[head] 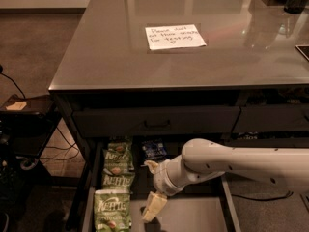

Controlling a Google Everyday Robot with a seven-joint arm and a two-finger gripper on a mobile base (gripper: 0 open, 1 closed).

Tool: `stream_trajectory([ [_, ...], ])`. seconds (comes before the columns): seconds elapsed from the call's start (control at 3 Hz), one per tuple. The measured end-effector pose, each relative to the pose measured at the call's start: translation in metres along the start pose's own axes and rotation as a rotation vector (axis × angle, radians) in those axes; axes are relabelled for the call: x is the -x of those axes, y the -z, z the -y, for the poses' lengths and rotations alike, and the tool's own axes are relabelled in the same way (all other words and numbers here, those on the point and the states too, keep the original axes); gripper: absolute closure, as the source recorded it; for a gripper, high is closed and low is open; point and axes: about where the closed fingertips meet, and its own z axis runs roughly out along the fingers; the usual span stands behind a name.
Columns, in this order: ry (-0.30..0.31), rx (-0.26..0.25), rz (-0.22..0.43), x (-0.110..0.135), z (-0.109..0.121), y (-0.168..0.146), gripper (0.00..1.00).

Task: Pick green jalapeno chip bag from middle drawer and place on counter

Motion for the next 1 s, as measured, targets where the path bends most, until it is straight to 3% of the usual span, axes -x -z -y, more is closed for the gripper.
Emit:
stream_trajectory([
  [0.33,0.0,0.0,0.0,0.0,0.0,0.0,0.0],
  [1.0,-0.104,0.085,0.057,-0.028,0.01,-0.042,0.0],
])
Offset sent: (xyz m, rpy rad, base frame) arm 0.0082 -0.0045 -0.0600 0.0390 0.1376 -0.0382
